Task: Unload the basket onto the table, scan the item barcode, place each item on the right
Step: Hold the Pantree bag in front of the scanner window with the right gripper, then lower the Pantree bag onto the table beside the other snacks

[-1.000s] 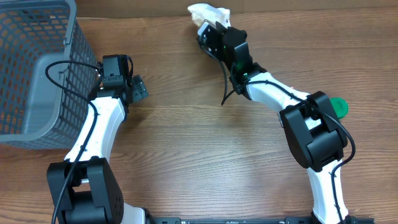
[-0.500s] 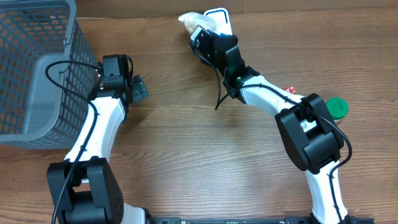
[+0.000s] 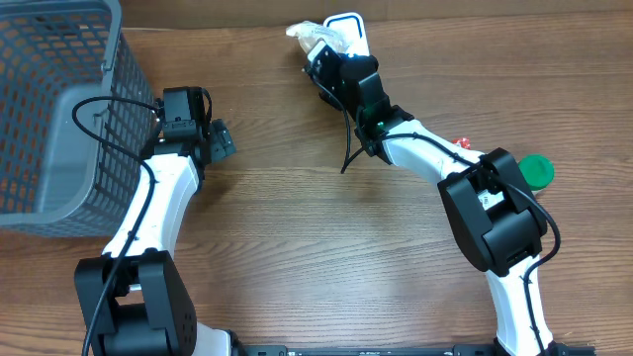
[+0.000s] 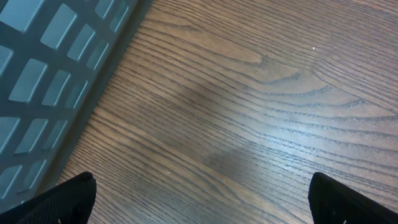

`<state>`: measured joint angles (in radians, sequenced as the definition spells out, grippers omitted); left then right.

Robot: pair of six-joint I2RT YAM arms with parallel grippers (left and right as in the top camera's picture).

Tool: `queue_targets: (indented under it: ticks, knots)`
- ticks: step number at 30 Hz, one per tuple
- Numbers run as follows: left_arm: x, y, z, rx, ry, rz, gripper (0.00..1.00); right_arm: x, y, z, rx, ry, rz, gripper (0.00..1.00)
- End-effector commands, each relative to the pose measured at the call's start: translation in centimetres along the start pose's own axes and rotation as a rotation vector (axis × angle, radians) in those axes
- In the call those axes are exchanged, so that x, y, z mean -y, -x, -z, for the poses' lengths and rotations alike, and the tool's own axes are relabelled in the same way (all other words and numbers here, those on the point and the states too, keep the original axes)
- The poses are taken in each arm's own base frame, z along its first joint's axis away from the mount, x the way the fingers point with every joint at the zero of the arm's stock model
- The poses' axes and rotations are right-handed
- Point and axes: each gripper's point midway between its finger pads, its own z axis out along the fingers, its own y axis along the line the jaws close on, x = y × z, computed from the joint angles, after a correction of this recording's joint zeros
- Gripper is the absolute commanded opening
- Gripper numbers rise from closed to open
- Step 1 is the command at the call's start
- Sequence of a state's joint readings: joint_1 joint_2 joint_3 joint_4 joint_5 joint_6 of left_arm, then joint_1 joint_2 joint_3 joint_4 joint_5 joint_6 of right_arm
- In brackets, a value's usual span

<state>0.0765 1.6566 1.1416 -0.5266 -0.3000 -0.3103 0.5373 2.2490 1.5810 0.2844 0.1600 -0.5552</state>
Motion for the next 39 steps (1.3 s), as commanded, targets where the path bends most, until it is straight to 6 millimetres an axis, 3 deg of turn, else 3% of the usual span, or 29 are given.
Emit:
queue_targets:
  ticks: [1,6,8,11,14,17,23,27,33,36,37,38,39]
  knots:
    - [-0.2,0.7,0.0,0.016,0.015,-0.009,1.0,4.6,5.5,2.8,0.107,-0.067,-0.097,0.03]
    - [-0.2,0.7,0.0,0.016,0.015,-0.009,1.0,9.3,10.4,7.3,0.186,-0.11,-0.261,0.03]
    - [-0.2,0.7,0.0,0.016,0.015,-0.009,1.0,10.6,11.2,8.9,0.183,-0.111,-0.337,0.03]
    - [-0.2,0.7,0.0,0.016,0.015,-0.009,1.0,11.9,11.1,11.5,0.124,-0.093,-0.45,0.03]
    - [-0.2,0.7,0.0,0.016,0.015,-0.009,1.0,10.9,9.8,13.4,0.029,0.019,-0.515,0.03]
    - [-0.2,0.7,0.0,0.015,0.014,-0.009,1.0,8.3,7.1,15.1,-0.118,0.189,-0.598,0.03]
    - [-0.2,0.7,0.0,0.016,0.015,-0.009,1.0,1.8,-1.2,20.6,-0.565,0.53,-0.779,0.03]
    - [-0.2,0.7,0.0,0.016,0.015,-0.009,1.0,0.2,-6.7,23.9,-0.834,0.559,-0.835,0.04]
    - [-0.2,0.7,0.0,0.016,0.015,-0.009,1.0,-1.6,-11.0,25.3,-0.947,0.6,-0.786,0.07]
    - [-0.2,0.7,0.0,0.016,0.015,-0.009,1.0,-1.0,-13.5,24.9,-0.972,0.523,-0.691,0.17]
    - [-0.2,0.7,0.0,0.016,0.015,-0.009,1.0,-0.6,-14.1,24.8,-0.983,0.486,-0.668,0.24]
    - [-0.2,0.7,0.0,0.016,0.015,-0.009,1.0,-0.2,-14.7,24.6,-0.991,0.451,-0.647,0.47]
    - [-0.2,0.7,0.0,0.016,0.015,-0.009,1.0,0.4,-15.2,24.5,-1.0,0.415,-0.626,0.63]
